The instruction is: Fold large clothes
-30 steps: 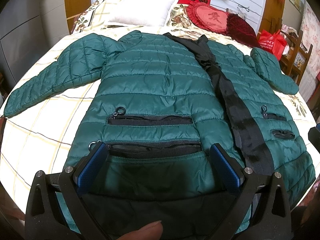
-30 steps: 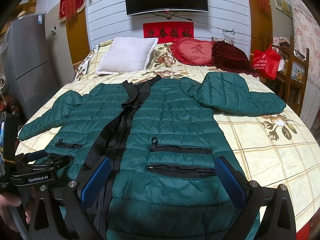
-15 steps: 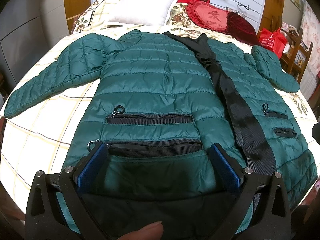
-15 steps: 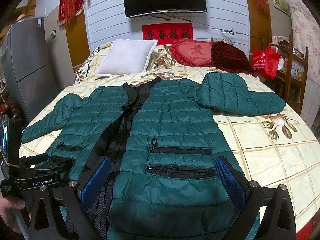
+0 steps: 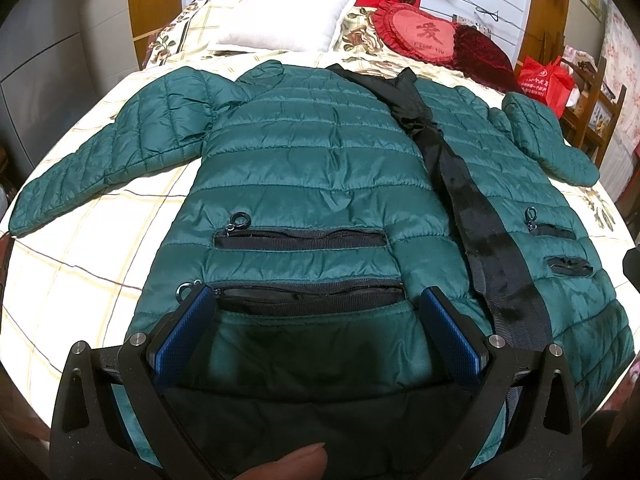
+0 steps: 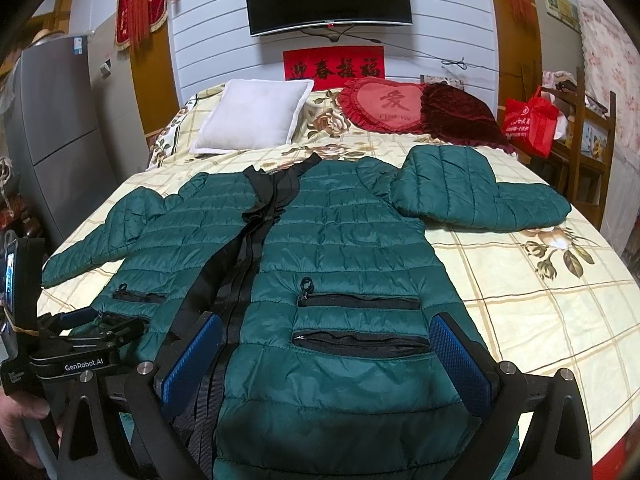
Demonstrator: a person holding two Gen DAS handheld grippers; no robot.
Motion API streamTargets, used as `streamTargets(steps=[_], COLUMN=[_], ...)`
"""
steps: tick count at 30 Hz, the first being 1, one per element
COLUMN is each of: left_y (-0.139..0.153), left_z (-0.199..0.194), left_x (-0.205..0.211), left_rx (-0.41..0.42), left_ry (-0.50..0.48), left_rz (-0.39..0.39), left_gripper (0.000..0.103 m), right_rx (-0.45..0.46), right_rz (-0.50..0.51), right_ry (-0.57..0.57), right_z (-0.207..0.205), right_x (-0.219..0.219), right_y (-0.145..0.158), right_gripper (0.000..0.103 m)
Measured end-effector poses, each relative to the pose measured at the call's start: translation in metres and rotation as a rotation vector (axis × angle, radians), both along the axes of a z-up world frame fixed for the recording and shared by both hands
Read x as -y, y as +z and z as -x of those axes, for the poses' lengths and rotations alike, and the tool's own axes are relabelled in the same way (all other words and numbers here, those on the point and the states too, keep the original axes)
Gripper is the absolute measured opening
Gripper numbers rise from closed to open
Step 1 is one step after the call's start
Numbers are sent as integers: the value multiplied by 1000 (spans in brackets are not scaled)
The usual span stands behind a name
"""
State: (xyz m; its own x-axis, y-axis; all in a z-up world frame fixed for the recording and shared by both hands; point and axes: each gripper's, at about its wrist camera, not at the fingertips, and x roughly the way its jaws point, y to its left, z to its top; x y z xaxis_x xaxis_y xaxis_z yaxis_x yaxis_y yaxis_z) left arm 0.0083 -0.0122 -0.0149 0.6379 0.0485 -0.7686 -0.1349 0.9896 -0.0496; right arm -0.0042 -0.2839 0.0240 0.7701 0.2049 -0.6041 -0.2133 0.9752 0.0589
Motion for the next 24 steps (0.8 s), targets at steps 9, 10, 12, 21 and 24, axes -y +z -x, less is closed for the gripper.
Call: streamTargets(steps=[9, 10, 12, 21, 24], left_y=[1, 1, 2, 5, -8], left_z=[0, 0, -1, -64, -88], left_x=[-1, -1, -1, -25, -32], left_rx=[0, 0, -1, -31, -94], left_ry=[2, 3, 4, 64, 66], left_rz=[1, -1, 0, -65, -80], left_gripper=[103, 103, 103, 103, 103], right_rx=[28, 37, 57, 73, 1], right_rz=[8, 5, 9, 64, 37], right_ry=[-14, -6, 10, 10, -34], right_z=[0, -1, -7, -74, -96], right_x=[-1, -3, -10, -53, -51], right_y=[3, 4, 6, 9, -17], right_gripper=[103, 103, 103, 103, 103])
